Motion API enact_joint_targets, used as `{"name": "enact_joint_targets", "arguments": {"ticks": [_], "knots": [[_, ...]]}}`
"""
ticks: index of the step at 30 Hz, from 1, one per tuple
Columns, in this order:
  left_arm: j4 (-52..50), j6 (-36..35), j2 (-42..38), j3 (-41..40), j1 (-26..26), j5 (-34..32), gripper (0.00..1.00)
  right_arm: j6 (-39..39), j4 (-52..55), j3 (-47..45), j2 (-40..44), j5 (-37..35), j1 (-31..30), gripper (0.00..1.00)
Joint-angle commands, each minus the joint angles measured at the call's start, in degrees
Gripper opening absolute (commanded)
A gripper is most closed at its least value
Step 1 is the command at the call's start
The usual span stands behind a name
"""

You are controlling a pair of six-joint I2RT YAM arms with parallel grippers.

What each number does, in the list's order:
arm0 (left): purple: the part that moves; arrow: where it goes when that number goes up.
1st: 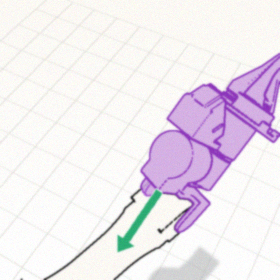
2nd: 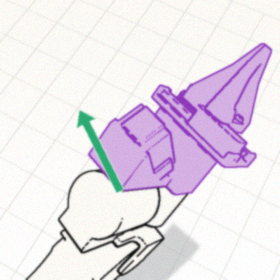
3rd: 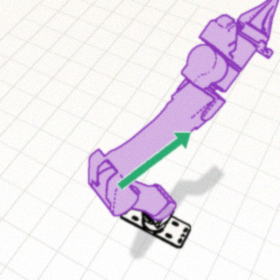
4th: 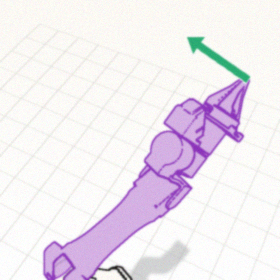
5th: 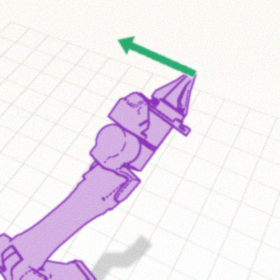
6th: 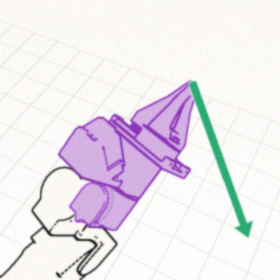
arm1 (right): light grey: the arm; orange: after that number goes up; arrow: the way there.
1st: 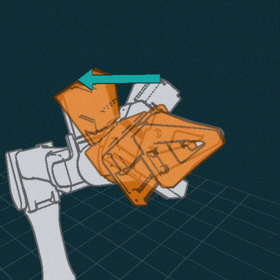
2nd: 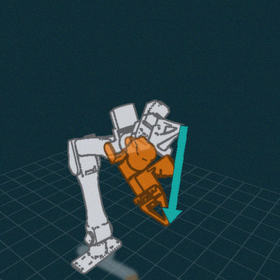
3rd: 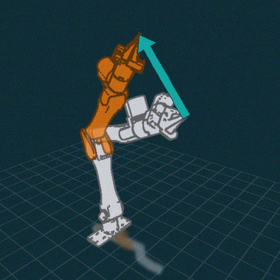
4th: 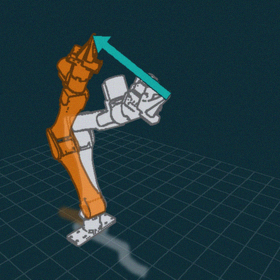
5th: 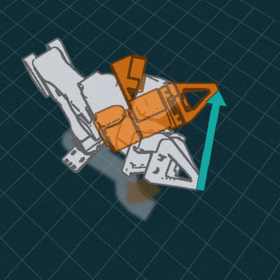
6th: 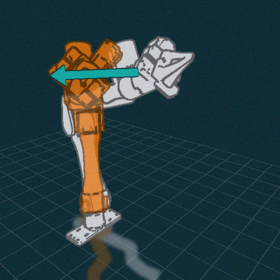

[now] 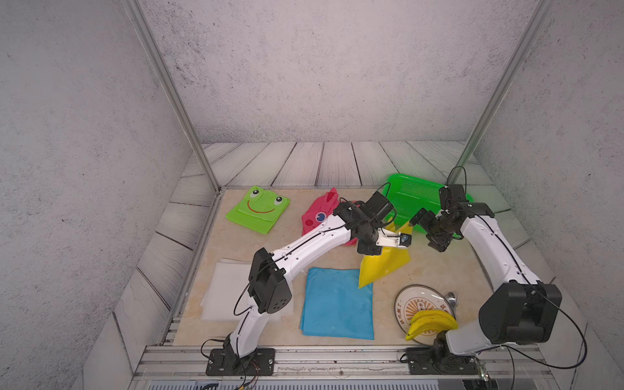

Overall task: Put the folded raincoat in the basket
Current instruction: Pick up the raincoat from the center of the board.

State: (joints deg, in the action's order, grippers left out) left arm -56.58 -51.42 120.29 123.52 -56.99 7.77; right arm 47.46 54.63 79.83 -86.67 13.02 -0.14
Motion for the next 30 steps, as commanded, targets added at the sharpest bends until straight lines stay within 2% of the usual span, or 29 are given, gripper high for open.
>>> {"name": "enact_joint_targets", "arguments": {"ticks": [1, 5, 9, 12, 18, 19, 22, 26, 28, 30], "knots": [[4.64, -7.97, -2.63, -2.66, -2.56, -9.4, 0.0, 1.77, 2.09, 1.94, -1.98, 7.68, 0.02, 1.0], [8.18, -10.71, -3.33, -4.56, -3.74, -13.07, 0.0, 2.88, 0.76, 1.02, -3.74, 13.32, -0.01, 1.0], [9.73, -11.07, -3.47, -4.43, -3.92, -14.73, 0.0, 5.65, 1.95, -0.53, -5.84, 11.47, 0.01, 1.0], [10.0, -11.38, -4.31, -4.43, -3.99, -15.11, 0.0, 6.95, 0.65, -1.08, -8.38, 13.18, 0.05, 1.0], [9.8, -12.74, -6.34, -6.19, -3.98, -15.22, 0.0, 7.49, 2.23, 2.07, -12.65, 12.92, -0.01, 0.99], [9.97, -12.83, -6.76, -6.72, -3.95, -15.1, 0.0, 8.0, 2.0, 2.0, -12.73, 12.96, 0.03, 0.95], [11.47, -13.13, -7.43, -8.09, -4.0, -15.85, 0.0, 8.65, 1.53, 1.4, -12.28, 13.31, 0.02, 0.7], [13.24, -13.03, -7.71, -8.94, -3.66, -17.62, 0.0, 9.98, 0.88, -0.25, -10.66, 12.68, 0.07, 0.23], [13.5, -12.34, -7.7, -8.98, -3.38, -17.46, 0.0, 10.19, 0.65, -0.55, -10.03, 13.97, 0.04, 0.08], [13.86, -11.66, -7.62, -8.96, -3.11, -18.1, 0.0, 10.35, 0.96, -0.71, -9.22, 14.21, 0.02, 0.01]]}}
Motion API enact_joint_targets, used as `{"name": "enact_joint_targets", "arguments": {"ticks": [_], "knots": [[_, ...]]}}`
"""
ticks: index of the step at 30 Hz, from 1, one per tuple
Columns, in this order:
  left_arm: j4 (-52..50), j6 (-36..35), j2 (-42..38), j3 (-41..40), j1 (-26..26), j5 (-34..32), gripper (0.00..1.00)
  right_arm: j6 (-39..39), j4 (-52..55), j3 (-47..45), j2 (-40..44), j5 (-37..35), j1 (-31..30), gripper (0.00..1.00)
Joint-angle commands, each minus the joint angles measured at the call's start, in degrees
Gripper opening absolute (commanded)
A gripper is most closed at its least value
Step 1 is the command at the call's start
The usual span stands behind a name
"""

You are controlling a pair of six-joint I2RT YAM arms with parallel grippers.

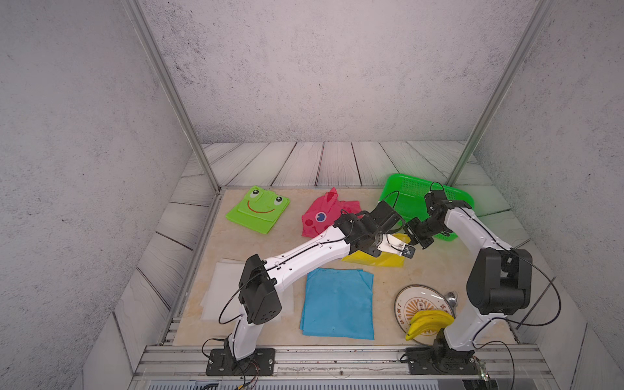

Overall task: Put the folded raincoat in the basket
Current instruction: Pick up the raincoat from the center of the board.

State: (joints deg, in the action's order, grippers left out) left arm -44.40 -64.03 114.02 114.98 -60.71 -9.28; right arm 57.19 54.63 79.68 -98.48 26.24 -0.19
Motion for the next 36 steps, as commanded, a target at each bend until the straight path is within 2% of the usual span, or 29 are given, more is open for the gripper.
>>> {"name": "enact_joint_targets", "arguments": {"ticks": [1, 4, 8, 11, 12, 13, 15, 16, 19, 23, 28, 36], "knots": [[2.09, 1.42, -1.28, -0.37, 0.76, -1.94, 0.0, 1.0, 0.84, -0.81, 3.28, 0.65, 0.02, 0.0], [2.11, 4.75, -0.95, 0.64, 1.27, -3.81, 0.0, 1.97, 1.04, -0.87, 4.96, -0.55, 0.1, 0.0], [-6.59, 9.13, -0.63, 5.11, 2.02, 0.2, 0.03, 3.2, 1.27, -0.23, 6.85, -0.98, 0.05, 0.0], [-8.75, 11.29, -1.46, 6.04, 2.53, 3.33, 0.0, 3.62, 1.83, 0.83, 7.75, -2.63, 0.09, 0.0], [-9.01, 11.63, -1.65, 6.04, 2.66, 4.09, 0.0, 3.58, 2.7, 1.37, 7.83, -3.58, 0.02, 0.05], [-9.09, 11.63, -1.69, 5.89, 2.58, 4.14, 0.0, 3.59, 3.26, 1.53, 7.94, -4.44, 0.14, 0.16], [-7.24, 11.84, -1.54, 4.99, 2.58, 2.24, 0.0, 4.14, 2.72, 0.74, 8.45, -4.57, 0.08, 0.45], [-5.22, 12.21, -1.37, 4.3, 2.66, 0.55, 0.0, 4.53, 2.15, 0.13, 8.77, -4.17, 0.11, 0.55], [-1.41, 12.97, -0.2, 4.19, 2.87, -3.36, 0.0, 4.55, 1.49, -0.88, 9.25, -2.25, -0.03, 0.71], [-0.32, 15.27, 1.79, 7.71, 3.41, -5.77, 0.0, 5.37, 3.28, -0.67, 10.19, -2.14, -1.34, 0.85], [1.43, 15.78, 2.17, 8.24, 3.44, -6.8, 0.0, 10.88, 1.45, -1.78, 11.82, 1.21, -3.71, 1.0], [0.45, 16.11, 2.27, 8.07, 3.32, -5.88, 0.0, 20.26, -3.34, -2.42, 11.83, 1.8, -6.52, 1.0]]}}
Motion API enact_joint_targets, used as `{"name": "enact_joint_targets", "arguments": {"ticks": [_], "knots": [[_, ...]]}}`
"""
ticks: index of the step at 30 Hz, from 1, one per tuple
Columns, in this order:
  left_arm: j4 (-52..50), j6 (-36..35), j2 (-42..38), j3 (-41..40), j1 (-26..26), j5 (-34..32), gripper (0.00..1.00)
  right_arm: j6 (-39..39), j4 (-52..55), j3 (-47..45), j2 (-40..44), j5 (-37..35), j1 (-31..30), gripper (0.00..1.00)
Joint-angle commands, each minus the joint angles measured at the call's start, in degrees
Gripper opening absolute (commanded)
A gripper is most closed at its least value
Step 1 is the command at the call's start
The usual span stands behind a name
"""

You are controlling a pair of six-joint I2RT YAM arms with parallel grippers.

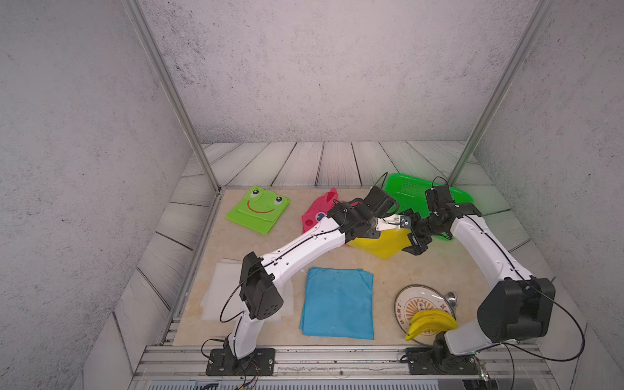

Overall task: Put the folded raincoat in the basket
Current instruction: Pick up the raincoat from the center of the board.

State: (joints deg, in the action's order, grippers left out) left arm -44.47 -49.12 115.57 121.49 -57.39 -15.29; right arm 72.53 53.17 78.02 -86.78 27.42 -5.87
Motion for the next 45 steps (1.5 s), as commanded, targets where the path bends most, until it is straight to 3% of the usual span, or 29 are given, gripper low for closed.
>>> {"name": "enact_joint_targets", "arguments": {"ticks": [1, 5, 12, 16, 24, 26, 29, 31, 33, 38, 45], "knots": [[0.38, 1.23, 0.5, 1.47, -0.03, 0.6, 0.0, 6.2, -2.73, -0.68, -0.26, 0.54, -1.3, 1.0], [0.45, 1.0, 0.1, 1.1, -0.31, 2.02, 0.0, 10.59, -6.39, -0.67, -3.07, 2.17, -3.23, 0.96], [-2.04, 0.12, -1.46, 0.35, -0.52, 2.68, 0.0, 12.39, -5.64, -0.09, -4.65, -0.81, -3.99, 0.29], [-6.73, -0.54, -3.38, 0.21, -0.52, 6.36, 0.0, 11.6, -5.61, 0.07, -4.86, -0.09, -3.97, 0.04], [-14.84, 1.07, -5.94, 4.68, -0.12, 11.88, 0.09, 9.01, -0.64, 1.78, -1.39, -4.87, -3.91, 0.0], [-16.63, 1.72, -6.45, 6.66, 0.29, 13.54, 0.19, 8.23, 0.65, 2.04, -0.24, -6.27, -3.85, 0.0], [-20.71, 3.39, -6.67, 10.79, 1.45, 17.9, 0.51, 6.36, 3.11, 2.89, 1.34, -8.91, -3.72, 0.01], [-22.83, 5.36, -6.63, 14.09, 2.85, 22.25, 0.83, 4.65, 5.82, 3.86, 2.49, -11.87, -3.58, 0.01], [-22.6, 7.94, -6.58, 16.01, 4.62, 26.48, 0.96, 3.28, 7.98, 4.33, 3.85, -15.04, -3.36, 0.01], [-12.92, 22.33, -4.02, 17.46, 9.24, 30.19, 1.0, -0.35, 12.12, 4.25, 7.83, -24.36, -2.94, 0.01], [0.66, 43.56, 6.56, 18.06, 11.68, 19.37, 0.99, -3.67, 16.26, 1.23, 15.66, -44.35, -2.44, 0.01]]}}
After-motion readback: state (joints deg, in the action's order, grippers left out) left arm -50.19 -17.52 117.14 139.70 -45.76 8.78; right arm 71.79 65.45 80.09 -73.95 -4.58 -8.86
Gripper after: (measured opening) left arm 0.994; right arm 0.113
